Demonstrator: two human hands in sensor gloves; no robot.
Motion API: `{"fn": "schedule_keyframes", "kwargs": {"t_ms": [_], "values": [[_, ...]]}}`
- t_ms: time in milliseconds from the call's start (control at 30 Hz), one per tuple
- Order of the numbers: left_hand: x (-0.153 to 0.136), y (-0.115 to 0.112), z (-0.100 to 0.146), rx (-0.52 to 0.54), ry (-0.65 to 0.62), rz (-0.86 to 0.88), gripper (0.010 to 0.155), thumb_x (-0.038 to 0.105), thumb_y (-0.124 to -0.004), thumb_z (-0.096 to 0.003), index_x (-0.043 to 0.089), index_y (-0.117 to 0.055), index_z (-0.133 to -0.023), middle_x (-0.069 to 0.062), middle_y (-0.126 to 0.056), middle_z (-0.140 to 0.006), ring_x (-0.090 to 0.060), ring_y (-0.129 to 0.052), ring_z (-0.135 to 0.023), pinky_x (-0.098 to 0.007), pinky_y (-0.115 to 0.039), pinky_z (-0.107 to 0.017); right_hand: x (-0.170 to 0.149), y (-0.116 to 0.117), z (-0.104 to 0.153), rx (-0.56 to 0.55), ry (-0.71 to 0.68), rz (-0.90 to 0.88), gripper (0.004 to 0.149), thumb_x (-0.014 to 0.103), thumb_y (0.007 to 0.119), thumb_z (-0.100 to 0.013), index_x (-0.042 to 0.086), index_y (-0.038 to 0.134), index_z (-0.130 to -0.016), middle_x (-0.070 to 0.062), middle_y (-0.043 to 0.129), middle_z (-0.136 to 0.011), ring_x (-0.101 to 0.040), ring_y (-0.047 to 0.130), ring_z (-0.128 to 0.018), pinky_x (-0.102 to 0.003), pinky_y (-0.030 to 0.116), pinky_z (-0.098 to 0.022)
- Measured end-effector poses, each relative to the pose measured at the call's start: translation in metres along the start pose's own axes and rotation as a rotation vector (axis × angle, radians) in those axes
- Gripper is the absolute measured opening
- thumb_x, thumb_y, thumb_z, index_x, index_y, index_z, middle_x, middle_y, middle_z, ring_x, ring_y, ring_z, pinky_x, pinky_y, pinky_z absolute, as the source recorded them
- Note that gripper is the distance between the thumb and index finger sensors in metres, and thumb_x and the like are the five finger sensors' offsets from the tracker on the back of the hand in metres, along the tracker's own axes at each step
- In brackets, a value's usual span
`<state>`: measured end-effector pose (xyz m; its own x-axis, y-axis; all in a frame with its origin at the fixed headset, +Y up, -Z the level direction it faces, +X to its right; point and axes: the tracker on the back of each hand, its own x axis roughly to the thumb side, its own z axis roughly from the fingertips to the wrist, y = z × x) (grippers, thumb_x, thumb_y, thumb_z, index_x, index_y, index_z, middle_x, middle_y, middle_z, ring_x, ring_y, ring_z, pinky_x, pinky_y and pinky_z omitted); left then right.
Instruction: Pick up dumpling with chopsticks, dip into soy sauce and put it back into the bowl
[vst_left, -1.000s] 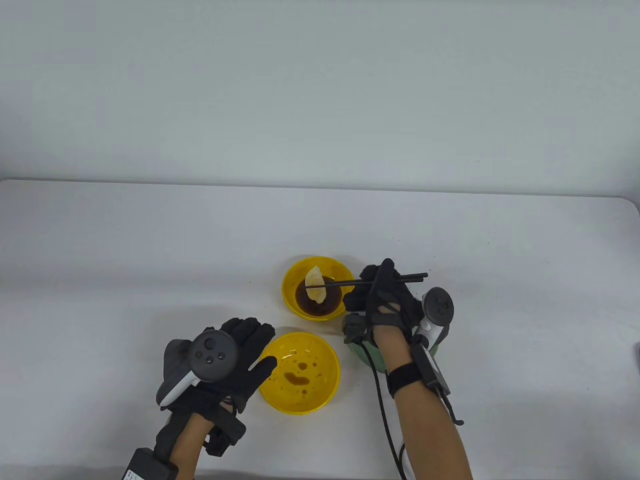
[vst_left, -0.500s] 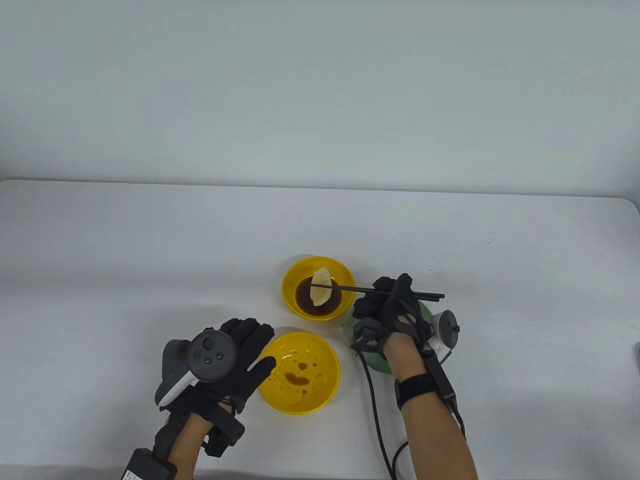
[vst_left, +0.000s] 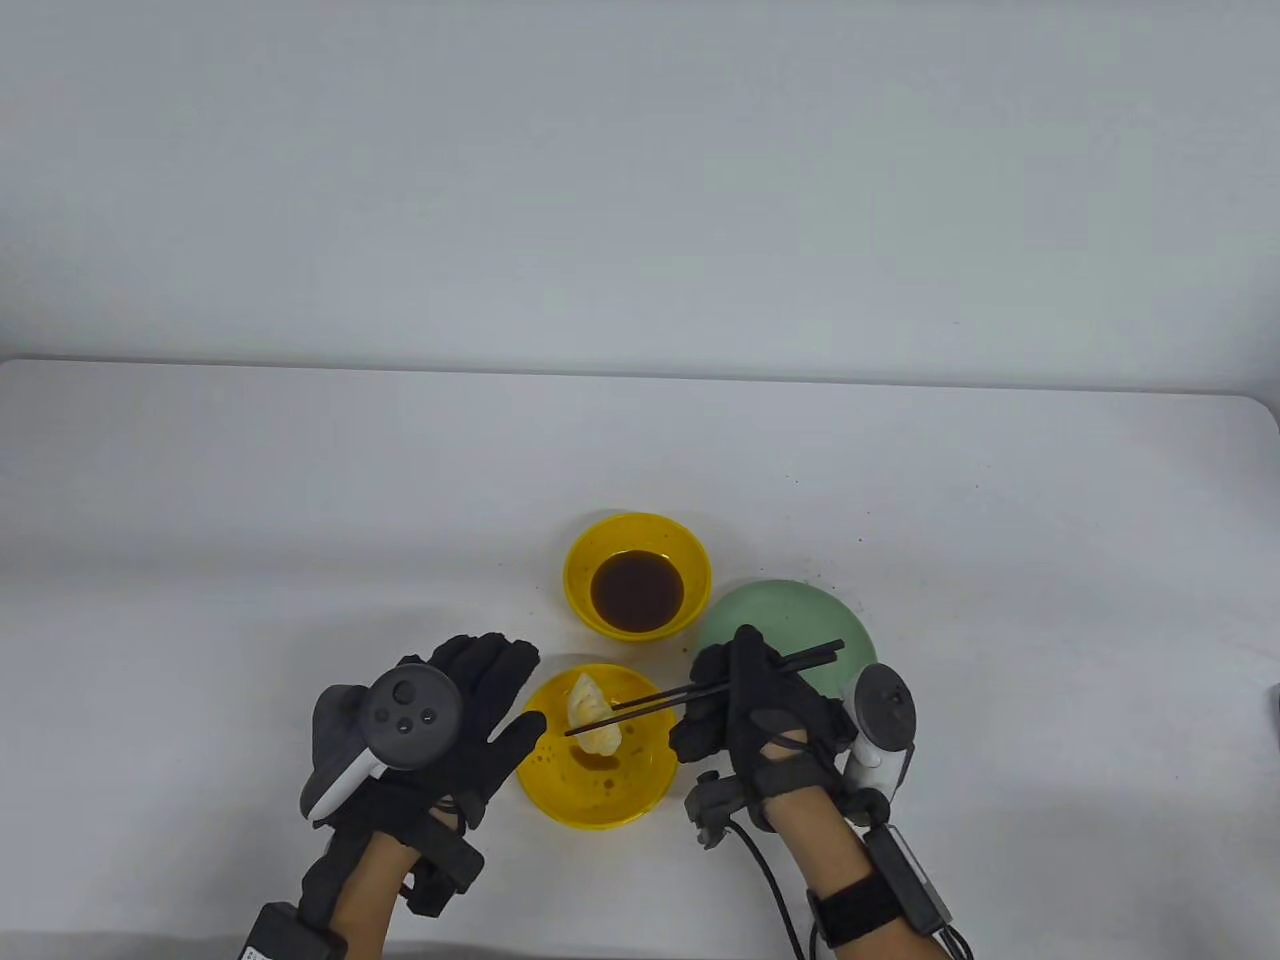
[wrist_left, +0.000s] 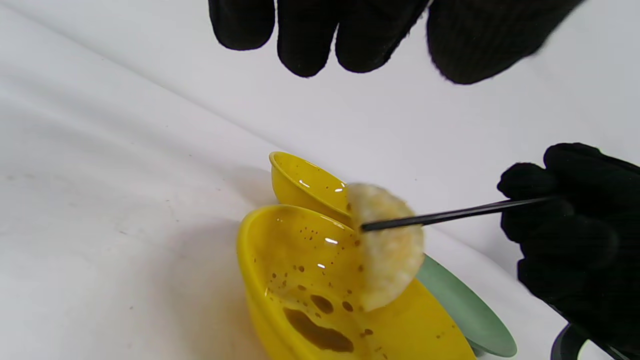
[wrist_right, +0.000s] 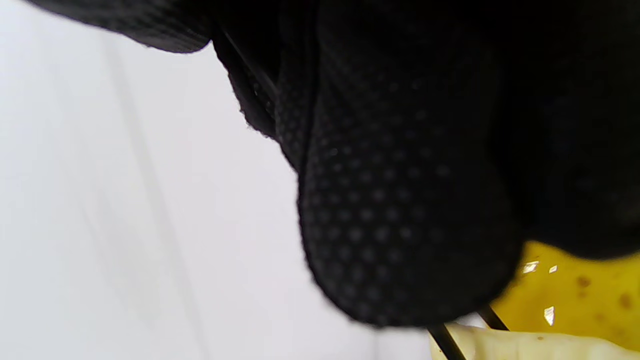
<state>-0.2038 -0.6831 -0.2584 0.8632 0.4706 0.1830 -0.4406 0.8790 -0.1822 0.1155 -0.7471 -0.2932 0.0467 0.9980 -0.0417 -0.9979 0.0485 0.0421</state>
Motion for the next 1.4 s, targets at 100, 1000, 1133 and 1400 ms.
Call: {"fn": "schedule_keyframes", "kwargs": {"t_ms": [100, 1000, 1133, 1400], "values": [[-0.002, 0.000, -0.001, -0.005, 0.013, 0.010, 0.073, 0.062, -0.069, -0.0482, 0.039, -0.047, -0.114, 0.005, -0.047, -0.122, -0.035, -0.040, -0.119, -0.067, -0.024, -0.082, -0.001, 0.011, -0.001, 0.040, -0.067, 0.145, 0.046, 0.046, 0.068, -0.050, 0.008, 0.091, -0.063, -0.027, 0.096, -0.038, -0.022, 0.114, -0.009, -0.045, 0.100, -0.008], [-0.001, -0.002, -0.003, -0.025, 0.030, -0.014, 0.072, 0.062, -0.069, -0.0480, 0.039, -0.049, -0.114, 0.005, -0.048, -0.122, -0.035, -0.040, -0.119, -0.067, -0.024, -0.082, 0.055, -0.051, -0.007, 0.020, -0.440, 1.123, 0.045, 0.037, 0.076, -0.052, 0.014, 0.074, -0.091, -0.028, 0.068, -0.088, -0.036, 0.097, -0.068, -0.056, 0.080, -0.053], [-0.001, -0.001, -0.002, -0.021, 0.038, -0.012, 0.072, 0.061, -0.069, -0.0481, 0.039, -0.049, -0.114, 0.004, -0.048, -0.122, -0.035, -0.042, -0.118, -0.067, -0.024, -0.082, 0.032, -0.032, -0.020, 0.077, -0.449, 1.423, 0.044, 0.035, 0.075, -0.052, 0.016, 0.072, -0.091, -0.025, 0.064, -0.092, -0.036, 0.094, -0.072, -0.056, 0.077, -0.057], [-0.001, -0.002, -0.003, -0.027, 0.038, -0.021, 0.072, 0.062, -0.069, -0.0481, 0.038, -0.049, -0.114, 0.004, -0.048, -0.122, -0.035, -0.042, -0.118, -0.067, -0.024, -0.082, -0.007, 0.000, -0.034, 0.189, -0.326, 1.940, 0.042, 0.033, 0.078, -0.050, 0.023, 0.070, -0.090, -0.018, 0.054, -0.100, -0.033, 0.084, -0.083, -0.058, 0.069, -0.064]]}}
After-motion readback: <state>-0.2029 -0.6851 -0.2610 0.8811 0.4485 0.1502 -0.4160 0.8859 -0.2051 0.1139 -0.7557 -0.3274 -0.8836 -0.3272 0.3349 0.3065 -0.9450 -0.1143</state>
